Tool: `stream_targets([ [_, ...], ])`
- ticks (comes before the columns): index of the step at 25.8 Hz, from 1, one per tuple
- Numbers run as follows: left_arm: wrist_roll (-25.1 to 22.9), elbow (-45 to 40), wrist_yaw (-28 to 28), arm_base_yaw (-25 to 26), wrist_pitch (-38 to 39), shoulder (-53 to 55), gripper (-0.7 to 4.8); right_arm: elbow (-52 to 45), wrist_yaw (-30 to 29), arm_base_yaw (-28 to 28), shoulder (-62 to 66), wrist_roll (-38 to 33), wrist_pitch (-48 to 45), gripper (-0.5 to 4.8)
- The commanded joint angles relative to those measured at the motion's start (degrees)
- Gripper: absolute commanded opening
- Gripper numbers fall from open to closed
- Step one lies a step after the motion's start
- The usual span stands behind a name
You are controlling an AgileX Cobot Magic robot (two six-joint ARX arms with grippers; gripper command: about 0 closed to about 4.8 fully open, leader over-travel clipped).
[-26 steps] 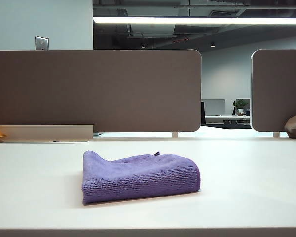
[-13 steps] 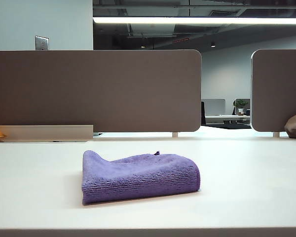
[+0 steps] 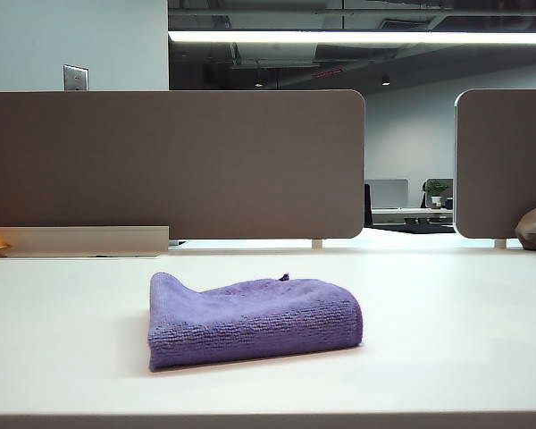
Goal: Fold the bottom of the cloth upward, then fold it vertically to form a square shape.
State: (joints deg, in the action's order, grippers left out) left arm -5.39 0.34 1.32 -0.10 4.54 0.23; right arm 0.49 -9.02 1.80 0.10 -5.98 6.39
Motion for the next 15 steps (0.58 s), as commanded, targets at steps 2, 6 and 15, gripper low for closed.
stream_targets([
  [2,0.1,0.1,0.0,0.0,0.7,0.1,-0.05,0.0,0.2,0.0,0.0,0.0,0.4,0.0],
  [6,0.1,0.1,0.0,0.0,2.6,0.1,-0.05,0.0,0.1,0.0,0.0,0.0,0.9,0.0],
  [15,7.4,0.1,-0.2,0.0,3.1,0.1,-0.05,0.0,0.0,0.0,0.0,0.0,2.4,0.0],
])
